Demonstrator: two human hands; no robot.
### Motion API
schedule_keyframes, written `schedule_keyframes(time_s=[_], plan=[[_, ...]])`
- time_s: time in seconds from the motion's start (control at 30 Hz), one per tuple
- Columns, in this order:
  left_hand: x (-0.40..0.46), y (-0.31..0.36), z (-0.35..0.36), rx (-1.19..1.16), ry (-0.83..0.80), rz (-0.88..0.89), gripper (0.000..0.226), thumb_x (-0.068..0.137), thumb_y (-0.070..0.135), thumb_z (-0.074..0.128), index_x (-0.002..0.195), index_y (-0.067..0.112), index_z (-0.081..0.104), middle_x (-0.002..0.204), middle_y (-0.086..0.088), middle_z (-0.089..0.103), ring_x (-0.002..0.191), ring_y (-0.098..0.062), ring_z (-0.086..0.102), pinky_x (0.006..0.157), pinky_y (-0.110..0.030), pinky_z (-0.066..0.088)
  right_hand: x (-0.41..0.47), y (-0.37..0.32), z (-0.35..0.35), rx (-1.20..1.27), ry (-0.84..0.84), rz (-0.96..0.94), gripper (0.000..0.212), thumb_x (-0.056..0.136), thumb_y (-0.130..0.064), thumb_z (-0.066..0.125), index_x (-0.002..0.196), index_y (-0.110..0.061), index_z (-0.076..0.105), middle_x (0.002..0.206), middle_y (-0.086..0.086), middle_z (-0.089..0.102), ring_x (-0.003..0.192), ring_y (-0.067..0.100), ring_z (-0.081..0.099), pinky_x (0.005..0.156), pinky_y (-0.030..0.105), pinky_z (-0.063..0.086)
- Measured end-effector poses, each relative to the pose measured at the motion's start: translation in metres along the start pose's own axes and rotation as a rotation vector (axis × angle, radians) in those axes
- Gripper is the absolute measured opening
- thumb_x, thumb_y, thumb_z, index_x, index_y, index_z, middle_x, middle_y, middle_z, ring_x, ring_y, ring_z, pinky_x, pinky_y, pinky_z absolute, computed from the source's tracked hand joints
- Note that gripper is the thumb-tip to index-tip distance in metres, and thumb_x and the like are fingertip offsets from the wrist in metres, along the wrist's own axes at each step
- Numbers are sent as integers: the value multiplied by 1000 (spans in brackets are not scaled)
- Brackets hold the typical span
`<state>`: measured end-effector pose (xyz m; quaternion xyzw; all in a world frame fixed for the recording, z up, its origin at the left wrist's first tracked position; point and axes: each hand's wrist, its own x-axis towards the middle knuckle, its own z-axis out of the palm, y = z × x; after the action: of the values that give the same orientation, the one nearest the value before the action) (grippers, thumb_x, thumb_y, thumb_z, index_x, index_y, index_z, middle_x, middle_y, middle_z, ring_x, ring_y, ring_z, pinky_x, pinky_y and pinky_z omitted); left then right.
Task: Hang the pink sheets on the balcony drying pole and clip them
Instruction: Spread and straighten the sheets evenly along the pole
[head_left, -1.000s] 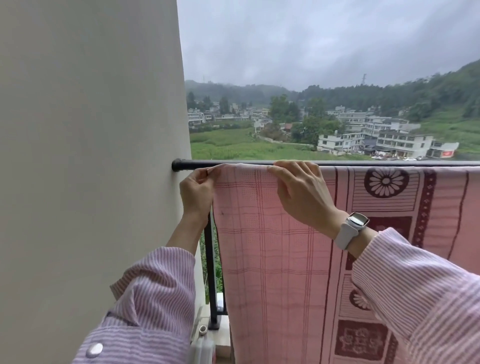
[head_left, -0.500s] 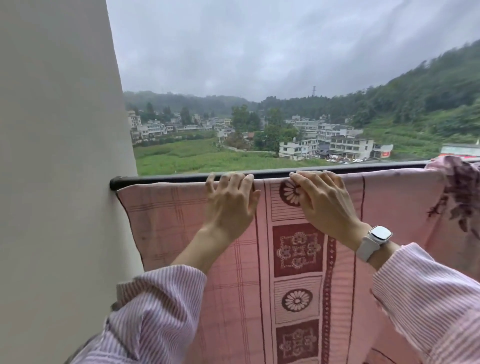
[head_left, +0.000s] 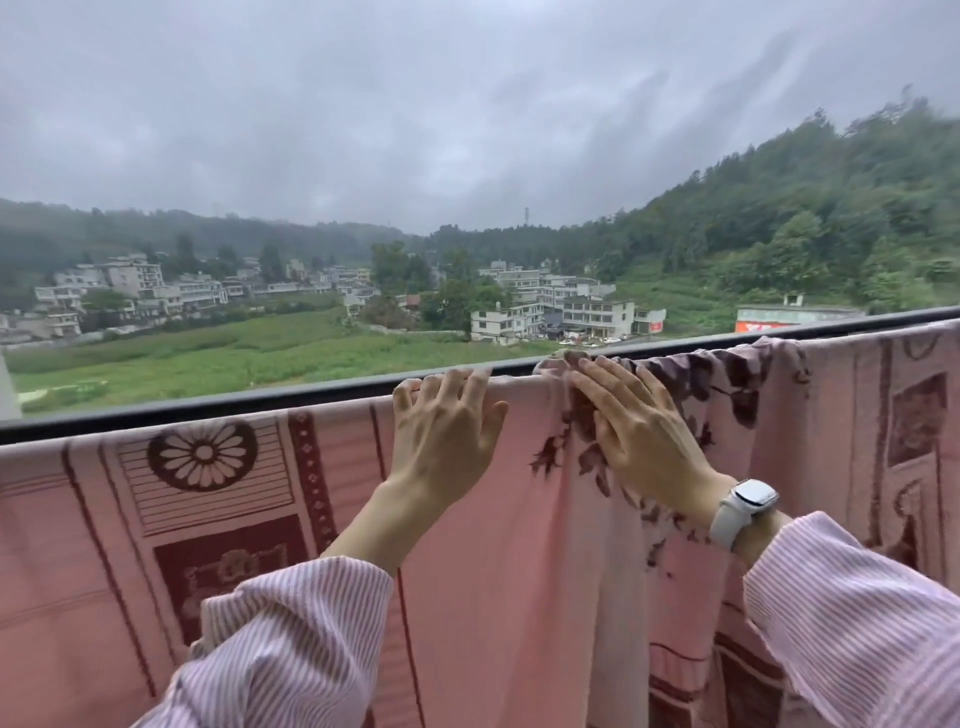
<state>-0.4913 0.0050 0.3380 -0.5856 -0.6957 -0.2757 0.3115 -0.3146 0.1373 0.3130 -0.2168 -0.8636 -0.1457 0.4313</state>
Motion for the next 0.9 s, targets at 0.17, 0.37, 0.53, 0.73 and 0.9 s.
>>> schedule_keyframes(time_s=[0.17, 0.37, 0.53, 0.73, 0.9], plan=[[48, 78, 34, -75, 52, 63, 41, 90, 34, 48, 125, 12, 49, 135, -9, 47, 124, -26, 41, 107, -51, 17, -25, 97, -16, 24, 16, 190, 52, 86, -24, 25, 135, -12, 38, 140, 7, 42, 133, 20, 33, 111, 45, 21], [113, 170, 92, -21, -135, 147, 43, 93, 41, 41, 124, 13, 47, 125, -6, 54, 114, -25, 48, 95, -40, 34, -24, 210, -31, 18, 25, 412, 46, 88, -25, 29, 129, -12, 45, 138, 8, 45, 132, 24, 33, 110, 50, 20], [150, 242, 151, -12, -68, 119, 39, 92, 45, 36, 103, 16, 59, 104, -4, 64, 96, -26, 59, 81, -37, 40, -35, 293, -38, 25, -60, 344, 41, 93, -29, 31, 131, -20, 44, 138, 1, 45, 132, 17, 32, 110, 50, 15], [194, 322, 212, 45, -15, 120, 41, 91, 45, 35, 84, 15, 62, 85, -6, 68, 80, -27, 62, 74, -35, 41, -55, 416, -58, -30, -122, 261, 53, 87, -40, 18, 128, -21, 46, 127, 1, 53, 123, 18, 42, 107, 51, 24], [235, 397, 258, 75, -38, 154, 32, 97, 33, 28, 93, 14, 53, 96, -3, 65, 88, -23, 60, 71, -31, 34, -76, 524, -78, -57, -160, 333, 46, 90, -34, 23, 130, -22, 43, 131, 1, 48, 128, 20, 36, 108, 55, 21]])
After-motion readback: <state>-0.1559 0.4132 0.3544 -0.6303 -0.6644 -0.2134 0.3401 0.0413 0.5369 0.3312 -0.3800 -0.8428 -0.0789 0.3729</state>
